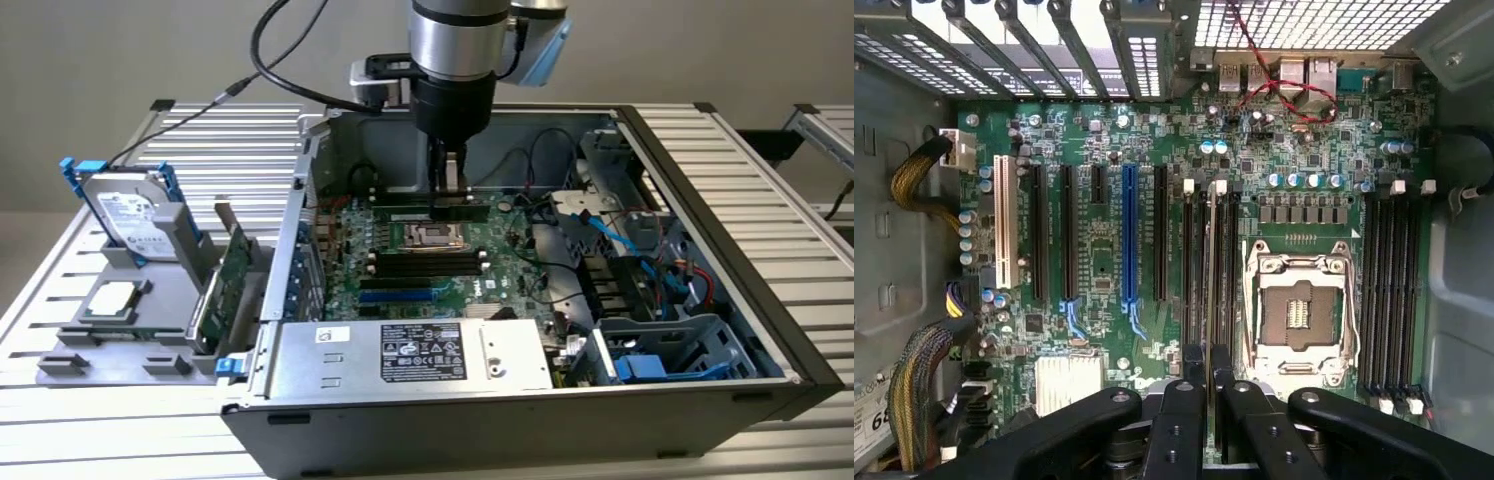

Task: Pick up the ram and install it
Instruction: 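Insert the ram into the slot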

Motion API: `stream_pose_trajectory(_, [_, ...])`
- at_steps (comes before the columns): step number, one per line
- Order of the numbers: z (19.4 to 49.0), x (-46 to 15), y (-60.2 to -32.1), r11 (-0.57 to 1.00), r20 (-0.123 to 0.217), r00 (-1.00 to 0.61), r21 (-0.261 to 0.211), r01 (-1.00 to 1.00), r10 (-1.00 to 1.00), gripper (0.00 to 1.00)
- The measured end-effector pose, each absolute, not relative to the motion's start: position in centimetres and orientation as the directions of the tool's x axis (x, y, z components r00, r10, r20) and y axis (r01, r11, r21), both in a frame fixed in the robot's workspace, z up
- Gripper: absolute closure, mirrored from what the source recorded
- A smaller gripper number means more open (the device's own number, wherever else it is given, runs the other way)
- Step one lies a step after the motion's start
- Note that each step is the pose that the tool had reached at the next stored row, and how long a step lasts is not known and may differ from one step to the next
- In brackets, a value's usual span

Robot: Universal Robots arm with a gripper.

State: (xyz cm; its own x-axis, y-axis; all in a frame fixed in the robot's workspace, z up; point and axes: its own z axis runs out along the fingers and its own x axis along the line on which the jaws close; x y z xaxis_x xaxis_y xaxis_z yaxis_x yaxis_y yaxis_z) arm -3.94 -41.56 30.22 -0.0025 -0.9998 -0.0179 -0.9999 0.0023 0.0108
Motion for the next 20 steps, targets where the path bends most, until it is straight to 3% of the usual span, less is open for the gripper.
stream_pose_trajectory(20, [26.6, -3.4, -41.8, -0.014, -0.018, 0.014, 0.011, -1.000, -1.000, 0.86])
